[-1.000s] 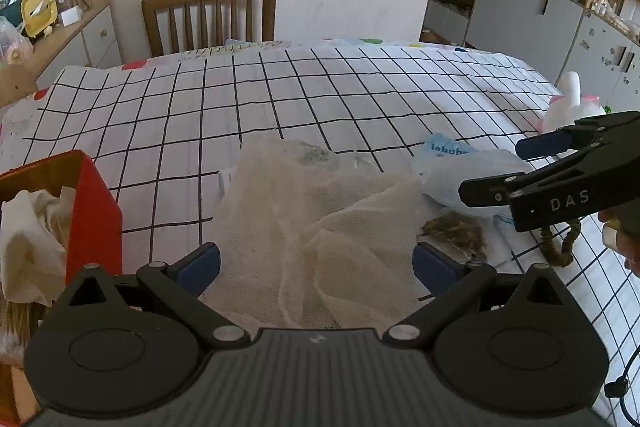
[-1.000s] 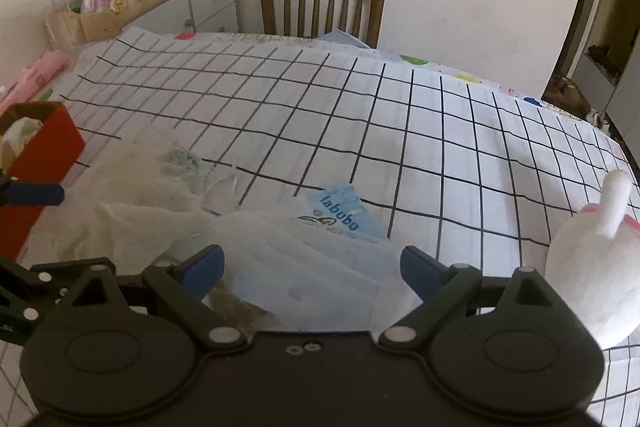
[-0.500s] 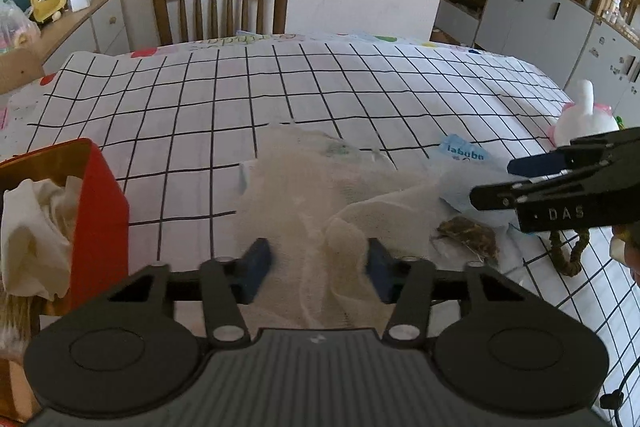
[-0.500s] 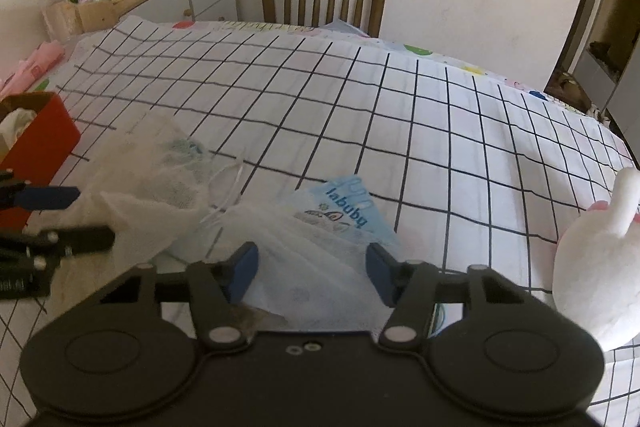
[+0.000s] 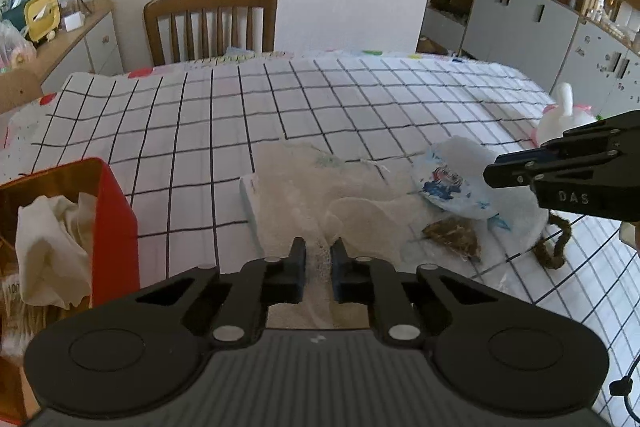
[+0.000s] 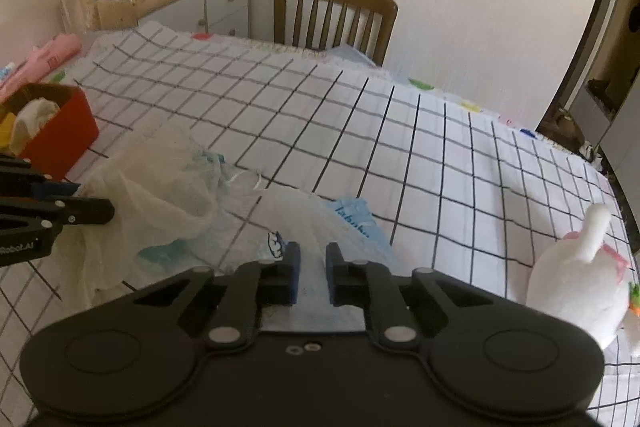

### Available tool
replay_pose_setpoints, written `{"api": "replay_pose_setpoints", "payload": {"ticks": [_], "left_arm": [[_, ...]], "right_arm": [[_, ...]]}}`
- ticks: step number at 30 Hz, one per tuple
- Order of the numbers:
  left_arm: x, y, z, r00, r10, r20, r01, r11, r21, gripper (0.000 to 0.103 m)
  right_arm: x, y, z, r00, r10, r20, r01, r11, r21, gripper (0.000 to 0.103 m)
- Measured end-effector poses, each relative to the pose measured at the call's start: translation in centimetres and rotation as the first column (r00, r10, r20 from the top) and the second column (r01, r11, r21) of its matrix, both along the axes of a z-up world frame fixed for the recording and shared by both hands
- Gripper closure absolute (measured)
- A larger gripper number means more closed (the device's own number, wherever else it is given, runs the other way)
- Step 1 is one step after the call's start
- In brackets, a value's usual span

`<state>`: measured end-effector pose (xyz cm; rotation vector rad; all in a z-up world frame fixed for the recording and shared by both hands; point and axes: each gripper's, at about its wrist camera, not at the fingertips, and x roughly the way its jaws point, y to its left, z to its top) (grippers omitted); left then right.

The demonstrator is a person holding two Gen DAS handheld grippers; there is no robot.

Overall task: Organize soft objects
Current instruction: 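Lift the mesh and plastic bag and carry both over the red tin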

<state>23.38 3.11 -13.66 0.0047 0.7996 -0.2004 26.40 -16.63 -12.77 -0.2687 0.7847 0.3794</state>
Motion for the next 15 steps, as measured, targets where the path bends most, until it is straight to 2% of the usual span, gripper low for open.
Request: {"api": "replay_pose_setpoints", "payload": {"ticks": [8,15], "left_arm": [[-1.3,0.7,2.1,0.999,0.001,0.044,0.0,0.999,-0.035,0.093],[-2.9,2.2,4.9,0.997,0.019,0.077,-0.012,0.997,-0.081,0.093]], "right_arm": [[-2.1,-1.5,3.0,1.0,-0.031,0.001,0.031,0.994,0.105,0.095],[-4.6,-1.0,5.6,1.0,-0.011,0.004,0.01,0.984,0.175,0.095]]}}
